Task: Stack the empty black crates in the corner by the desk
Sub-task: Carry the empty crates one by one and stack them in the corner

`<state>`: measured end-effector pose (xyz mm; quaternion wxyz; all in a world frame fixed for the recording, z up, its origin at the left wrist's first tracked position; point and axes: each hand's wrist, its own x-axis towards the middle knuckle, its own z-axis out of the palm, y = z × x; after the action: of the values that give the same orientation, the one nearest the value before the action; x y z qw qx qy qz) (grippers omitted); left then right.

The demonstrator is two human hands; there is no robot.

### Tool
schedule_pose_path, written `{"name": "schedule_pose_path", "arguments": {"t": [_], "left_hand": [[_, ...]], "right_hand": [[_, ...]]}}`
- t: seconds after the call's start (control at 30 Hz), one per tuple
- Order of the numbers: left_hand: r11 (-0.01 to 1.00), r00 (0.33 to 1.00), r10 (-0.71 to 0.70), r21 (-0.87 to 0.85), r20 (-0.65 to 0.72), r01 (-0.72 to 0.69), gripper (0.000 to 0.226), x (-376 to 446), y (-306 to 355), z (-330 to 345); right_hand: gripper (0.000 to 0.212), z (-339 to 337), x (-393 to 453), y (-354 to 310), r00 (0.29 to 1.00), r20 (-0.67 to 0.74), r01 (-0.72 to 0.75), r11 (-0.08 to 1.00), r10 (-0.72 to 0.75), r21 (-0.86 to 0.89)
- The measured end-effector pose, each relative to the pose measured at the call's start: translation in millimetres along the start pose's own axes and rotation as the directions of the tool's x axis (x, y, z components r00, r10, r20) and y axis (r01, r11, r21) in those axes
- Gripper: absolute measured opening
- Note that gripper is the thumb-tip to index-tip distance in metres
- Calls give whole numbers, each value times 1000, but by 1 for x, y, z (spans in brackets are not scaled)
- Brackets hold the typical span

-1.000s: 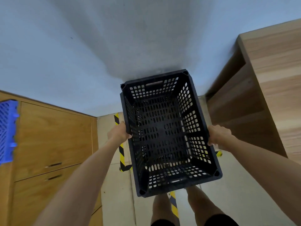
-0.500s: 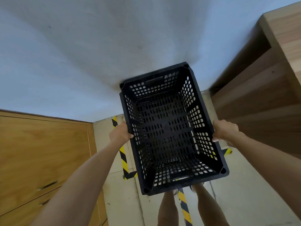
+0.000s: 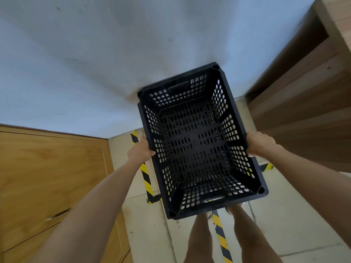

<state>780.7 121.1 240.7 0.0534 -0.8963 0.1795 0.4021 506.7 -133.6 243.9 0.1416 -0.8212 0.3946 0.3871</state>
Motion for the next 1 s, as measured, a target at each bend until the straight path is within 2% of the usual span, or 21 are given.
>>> {"name": "schedule_pose_path", "arguments": {"t": [0.13, 0.3, 0.77, 1.0], "left_hand": [[1000, 1000, -11, 7, 9, 11, 61, -1, -7, -4], [1000, 1000, -4, 2, 2, 4, 63, -2, -2, -1], [999, 999, 27, 42, -39, -25, 63, -6, 3, 3], [999, 996, 48, -4, -74, -48, 51, -9, 9, 12]], "right_hand": [[12, 9, 0, -7, 1000, -20, 25, 998, -24, 54], [18, 18, 1, 1, 1000, -6, 3, 982, -2, 187], [15, 20, -3, 13, 999, 31, 1, 964, -10, 266], [17, 24, -7, 19, 999, 36, -34, 954, 24, 298]]}}
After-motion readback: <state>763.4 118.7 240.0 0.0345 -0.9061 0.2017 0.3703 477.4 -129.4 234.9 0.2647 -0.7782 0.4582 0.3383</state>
